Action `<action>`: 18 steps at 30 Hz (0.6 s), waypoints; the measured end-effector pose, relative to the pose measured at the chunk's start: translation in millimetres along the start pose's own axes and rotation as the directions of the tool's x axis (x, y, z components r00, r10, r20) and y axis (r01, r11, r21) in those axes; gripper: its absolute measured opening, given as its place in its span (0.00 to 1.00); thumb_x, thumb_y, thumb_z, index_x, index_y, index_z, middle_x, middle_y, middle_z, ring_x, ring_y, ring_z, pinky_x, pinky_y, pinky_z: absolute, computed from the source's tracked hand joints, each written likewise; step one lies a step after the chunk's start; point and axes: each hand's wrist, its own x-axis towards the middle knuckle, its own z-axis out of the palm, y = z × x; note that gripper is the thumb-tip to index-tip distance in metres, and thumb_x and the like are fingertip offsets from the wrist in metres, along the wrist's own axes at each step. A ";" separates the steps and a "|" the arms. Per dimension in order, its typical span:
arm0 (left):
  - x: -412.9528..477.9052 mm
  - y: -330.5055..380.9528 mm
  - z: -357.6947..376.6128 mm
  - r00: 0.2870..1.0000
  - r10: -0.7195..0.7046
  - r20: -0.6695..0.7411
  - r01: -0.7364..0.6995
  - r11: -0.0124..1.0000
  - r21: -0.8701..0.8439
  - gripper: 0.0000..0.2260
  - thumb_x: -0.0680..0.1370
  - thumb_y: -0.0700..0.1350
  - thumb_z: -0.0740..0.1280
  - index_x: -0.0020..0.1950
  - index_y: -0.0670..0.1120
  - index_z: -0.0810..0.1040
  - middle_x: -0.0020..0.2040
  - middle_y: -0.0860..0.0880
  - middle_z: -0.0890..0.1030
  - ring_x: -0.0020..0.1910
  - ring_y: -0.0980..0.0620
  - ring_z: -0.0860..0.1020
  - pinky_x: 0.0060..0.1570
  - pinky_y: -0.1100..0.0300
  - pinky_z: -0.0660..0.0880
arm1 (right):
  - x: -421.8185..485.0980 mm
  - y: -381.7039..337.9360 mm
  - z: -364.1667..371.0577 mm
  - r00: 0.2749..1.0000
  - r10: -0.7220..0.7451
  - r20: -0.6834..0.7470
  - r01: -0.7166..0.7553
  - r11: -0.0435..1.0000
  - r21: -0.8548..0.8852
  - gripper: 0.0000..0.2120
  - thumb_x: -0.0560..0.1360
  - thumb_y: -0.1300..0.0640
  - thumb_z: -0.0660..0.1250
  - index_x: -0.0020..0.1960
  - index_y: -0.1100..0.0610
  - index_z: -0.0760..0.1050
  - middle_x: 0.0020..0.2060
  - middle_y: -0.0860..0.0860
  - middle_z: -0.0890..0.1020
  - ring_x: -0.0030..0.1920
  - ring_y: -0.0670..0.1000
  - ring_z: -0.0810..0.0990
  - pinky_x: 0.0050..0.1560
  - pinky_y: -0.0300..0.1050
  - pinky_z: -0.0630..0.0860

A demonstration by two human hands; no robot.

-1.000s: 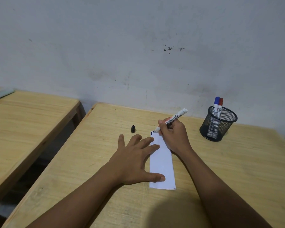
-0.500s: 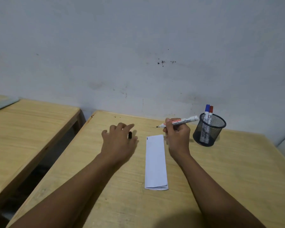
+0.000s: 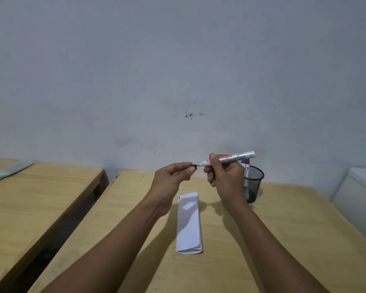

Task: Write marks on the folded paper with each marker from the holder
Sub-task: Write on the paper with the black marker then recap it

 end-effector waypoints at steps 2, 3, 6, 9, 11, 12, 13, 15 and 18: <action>-1.8 1.7 5.9 1.000 0.003 0.004 -0.003 1.000 -0.005 0.11 0.73 0.45 0.76 0.54 0.46 0.85 0.41 0.54 0.83 0.42 0.56 0.79 0.44 0.58 0.69 | -2.7 -9.6 -6.8 0.999 -0.025 0.020 0.026 0.999 -0.021 0.13 0.80 0.55 0.68 0.40 0.61 0.81 0.28 0.52 0.80 0.24 0.48 0.73 0.24 0.37 0.69; -3.2 3.5 9.5 1.000 0.010 0.011 -0.010 1.000 -0.008 0.11 0.73 0.45 0.76 0.54 0.46 0.85 0.40 0.54 0.83 0.42 0.57 0.79 0.44 0.59 0.70 | -3.9 -13.5 -10.1 0.999 -0.033 0.039 0.035 0.999 -0.035 0.13 0.80 0.55 0.68 0.40 0.61 0.81 0.27 0.52 0.80 0.25 0.48 0.73 0.25 0.37 0.69; -6.8 6.9 25.6 0.993 0.112 0.026 -0.112 0.994 -0.007 0.08 0.73 0.39 0.76 0.51 0.42 0.85 0.37 0.55 0.85 0.37 0.63 0.80 0.37 0.71 0.73 | -6.5 -25.5 -18.5 0.998 -0.013 0.066 0.015 0.999 -0.033 0.13 0.79 0.54 0.69 0.39 0.61 0.80 0.26 0.51 0.79 0.25 0.47 0.71 0.26 0.38 0.69; -7.9 8.3 43.5 0.978 0.211 0.005 -0.211 0.978 0.000 0.05 0.72 0.37 0.77 0.46 0.43 0.86 0.41 0.50 0.87 0.41 0.59 0.83 0.42 0.69 0.76 | -5.0 -36.5 -30.3 0.999 0.051 0.020 -0.049 0.995 -0.083 0.16 0.78 0.50 0.70 0.37 0.59 0.78 0.25 0.50 0.76 0.23 0.46 0.70 0.25 0.36 0.67; -6.1 9.6 56.2 0.967 0.254 -0.023 -0.253 0.967 0.026 0.05 0.72 0.38 0.77 0.46 0.44 0.86 0.44 0.47 0.87 0.44 0.56 0.83 0.46 0.65 0.77 | -1.0 -41.1 -43.5 0.992 0.120 -0.028 -0.122 0.989 -0.087 0.17 0.77 0.46 0.70 0.40 0.59 0.79 0.28 0.51 0.76 0.23 0.46 0.69 0.23 0.37 0.66; -3.0 11.2 62.5 0.960 0.276 -0.047 -0.274 0.961 0.039 0.06 0.72 0.38 0.77 0.47 0.45 0.86 0.44 0.47 0.87 0.44 0.56 0.82 0.45 0.64 0.76 | 2.5 -41.8 -52.3 0.984 0.153 -0.088 -0.158 0.986 -0.057 0.18 0.77 0.42 0.69 0.45 0.58 0.80 0.29 0.51 0.76 0.24 0.46 0.69 0.24 0.38 0.66; 2.0 13.3 68.3 0.947 0.312 -0.075 -0.308 0.950 0.059 0.06 0.72 0.38 0.77 0.48 0.45 0.86 0.43 0.48 0.87 0.42 0.57 0.81 0.44 0.64 0.76 | 6.4 -41.9 -62.1 0.972 0.163 -0.167 -0.171 0.985 -0.036 0.20 0.76 0.40 0.69 0.51 0.57 0.78 0.31 0.51 0.75 0.26 0.47 0.70 0.27 0.41 0.67; 14.7 18.7 80.4 0.906 0.411 -0.103 -0.391 0.905 0.169 0.05 0.72 0.42 0.77 0.47 0.49 0.86 0.42 0.54 0.86 0.38 0.59 0.79 0.45 0.59 0.76 | 14.5 -38.3 -83.8 0.951 -0.027 -0.307 -0.063 0.958 -0.279 0.23 0.75 0.40 0.69 0.64 0.53 0.72 0.39 0.49 0.74 0.36 0.48 0.74 0.36 0.44 0.70; 32.4 24.8 103.1 0.851 0.526 -0.017 -0.470 0.774 0.426 0.03 0.71 0.54 0.75 0.41 0.62 0.82 0.39 0.64 0.84 0.39 0.61 0.80 0.55 0.43 0.76 | 26.4 -33.8 -106.3 0.933 -0.358 0.035 0.266 0.619 -0.739 0.24 0.76 0.50 0.73 0.70 0.46 0.70 0.54 0.45 0.71 0.45 0.41 0.73 0.38 0.36 0.71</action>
